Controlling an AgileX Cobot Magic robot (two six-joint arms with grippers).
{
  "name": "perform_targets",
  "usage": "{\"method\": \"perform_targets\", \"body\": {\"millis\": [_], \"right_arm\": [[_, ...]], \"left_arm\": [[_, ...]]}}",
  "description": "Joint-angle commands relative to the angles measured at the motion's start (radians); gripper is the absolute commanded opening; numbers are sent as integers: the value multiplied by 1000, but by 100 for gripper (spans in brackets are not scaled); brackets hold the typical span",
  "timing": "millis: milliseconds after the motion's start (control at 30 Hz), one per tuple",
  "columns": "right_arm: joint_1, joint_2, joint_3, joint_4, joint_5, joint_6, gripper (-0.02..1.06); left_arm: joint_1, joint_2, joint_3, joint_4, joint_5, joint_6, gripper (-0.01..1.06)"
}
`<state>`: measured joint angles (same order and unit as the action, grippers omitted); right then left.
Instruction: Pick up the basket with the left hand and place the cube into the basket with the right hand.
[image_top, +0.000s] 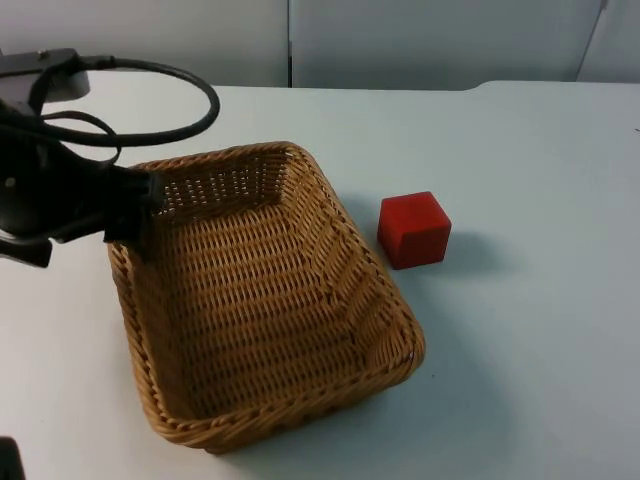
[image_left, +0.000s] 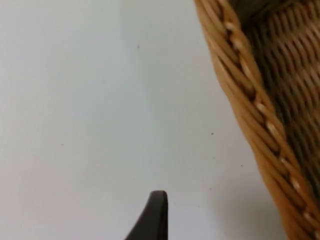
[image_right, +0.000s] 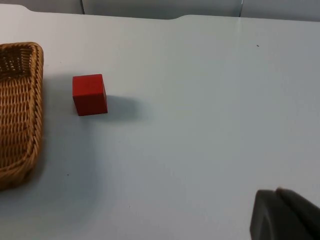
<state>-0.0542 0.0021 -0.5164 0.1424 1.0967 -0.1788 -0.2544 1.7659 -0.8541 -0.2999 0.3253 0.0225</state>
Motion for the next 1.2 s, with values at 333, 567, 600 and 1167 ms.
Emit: {"method": "perform_targets", "body": {"millis": [333, 567, 600, 1167], "right_arm": [[-7, -2, 3, -2, -9, -1, 0], [-7, -2, 3, -2, -9, -1, 0], [-7, -2, 3, -2, -9, -1, 0], [-7, -2, 3, -2, -9, -1, 0]], "left_arm": [[8, 63, -8, -60, -54, -5, 84], [8, 132, -8, -82, -58, -5, 77], [8, 140, -8, -91, -58, -5, 69], [30, 107, -138, -87, 120, 4, 0]]}}
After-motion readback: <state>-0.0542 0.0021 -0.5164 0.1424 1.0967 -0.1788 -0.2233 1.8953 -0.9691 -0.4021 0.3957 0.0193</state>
